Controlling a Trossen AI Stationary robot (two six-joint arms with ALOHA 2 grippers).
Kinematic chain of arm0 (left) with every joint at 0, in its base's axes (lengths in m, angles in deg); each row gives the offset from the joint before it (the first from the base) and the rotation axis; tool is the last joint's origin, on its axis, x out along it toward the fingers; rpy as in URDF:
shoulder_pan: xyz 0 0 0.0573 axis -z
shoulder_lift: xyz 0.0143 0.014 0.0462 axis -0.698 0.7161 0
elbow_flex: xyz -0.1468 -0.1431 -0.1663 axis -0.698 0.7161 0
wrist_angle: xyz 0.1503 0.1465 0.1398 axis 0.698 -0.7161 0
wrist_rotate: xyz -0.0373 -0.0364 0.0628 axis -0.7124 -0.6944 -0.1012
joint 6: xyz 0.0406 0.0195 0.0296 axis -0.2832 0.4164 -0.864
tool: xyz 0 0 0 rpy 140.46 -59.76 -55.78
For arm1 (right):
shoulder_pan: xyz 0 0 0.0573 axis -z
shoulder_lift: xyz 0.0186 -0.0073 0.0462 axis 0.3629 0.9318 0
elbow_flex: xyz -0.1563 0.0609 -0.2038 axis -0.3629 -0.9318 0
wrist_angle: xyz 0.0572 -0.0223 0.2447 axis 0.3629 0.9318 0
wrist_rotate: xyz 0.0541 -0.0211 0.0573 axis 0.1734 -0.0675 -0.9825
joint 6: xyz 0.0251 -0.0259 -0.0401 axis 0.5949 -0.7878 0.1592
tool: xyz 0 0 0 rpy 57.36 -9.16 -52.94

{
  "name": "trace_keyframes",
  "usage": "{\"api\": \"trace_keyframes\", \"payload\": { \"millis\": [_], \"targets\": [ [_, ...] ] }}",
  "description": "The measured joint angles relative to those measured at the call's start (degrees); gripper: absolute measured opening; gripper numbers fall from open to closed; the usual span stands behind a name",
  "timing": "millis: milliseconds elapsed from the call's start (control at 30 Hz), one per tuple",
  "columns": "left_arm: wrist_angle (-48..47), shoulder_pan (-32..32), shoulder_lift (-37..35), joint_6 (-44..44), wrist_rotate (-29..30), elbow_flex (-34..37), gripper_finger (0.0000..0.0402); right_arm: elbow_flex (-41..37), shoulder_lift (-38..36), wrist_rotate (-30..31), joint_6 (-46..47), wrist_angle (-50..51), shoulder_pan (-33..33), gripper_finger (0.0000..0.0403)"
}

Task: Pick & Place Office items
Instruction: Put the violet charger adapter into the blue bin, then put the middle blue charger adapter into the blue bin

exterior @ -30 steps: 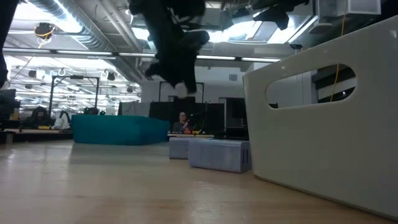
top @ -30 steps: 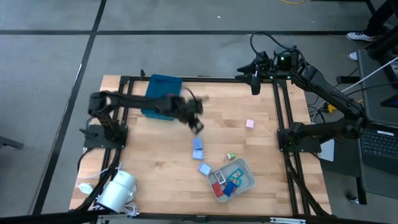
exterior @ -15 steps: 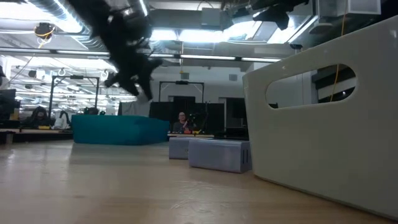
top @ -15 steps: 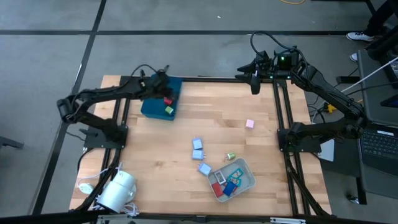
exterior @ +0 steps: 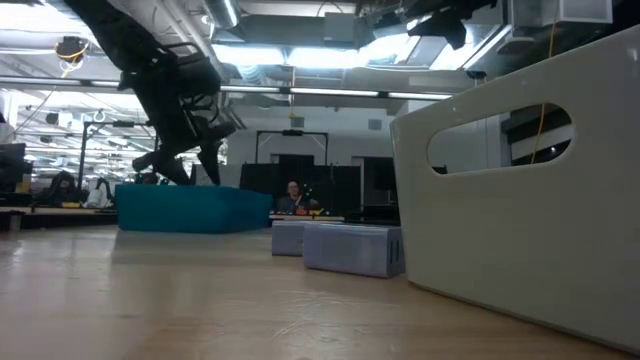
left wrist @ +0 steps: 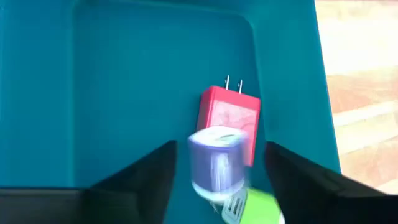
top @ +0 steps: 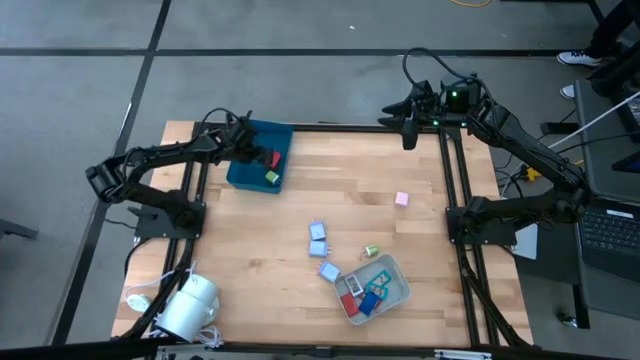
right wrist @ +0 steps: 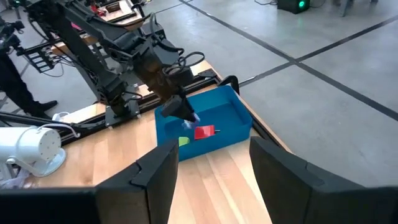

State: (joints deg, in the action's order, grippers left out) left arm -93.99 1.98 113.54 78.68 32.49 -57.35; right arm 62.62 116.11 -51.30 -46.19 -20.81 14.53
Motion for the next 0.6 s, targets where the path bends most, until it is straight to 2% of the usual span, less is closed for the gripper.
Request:
{"api": "trace_keyframes", "payload": {
  "millis": [133, 267, 367, 433, 600],
  "targets": [
    [0.72, -0.11, 0.00, 0.10, -0.62, -0.53, 0.0294, 0.00, 0.00, 0.16, 0.55, -0.67, 0.01, 0.0203],
    [0.74, 0.20, 0.00, 0.09, -1.71, -2.52, 0.0298, 0.00, 0.00, 0.16, 1.29, -1.37, 0.01, 0.0203],
    [1.91, 1.37, 0.00, -0.80, -5.28, -5.28, 0.0293, 0.00, 0.00, 0.16, 1.29, -1.50, 0.01, 0.0203],
    [1.81, 3.66, 0.00, -5.95, -7.94, -8.14, 0.0288, 0.00, 0.00, 0.15, 1.29, -1.48, -0.02, 0.0203],
    [-5.21, 13.29, 0.04, -20.88, -8.60, -16.26, 0.0281, 0.00, 0.00, 0.14, 0.98, -1.48, 0.01, 0.0203]
  ]
}}
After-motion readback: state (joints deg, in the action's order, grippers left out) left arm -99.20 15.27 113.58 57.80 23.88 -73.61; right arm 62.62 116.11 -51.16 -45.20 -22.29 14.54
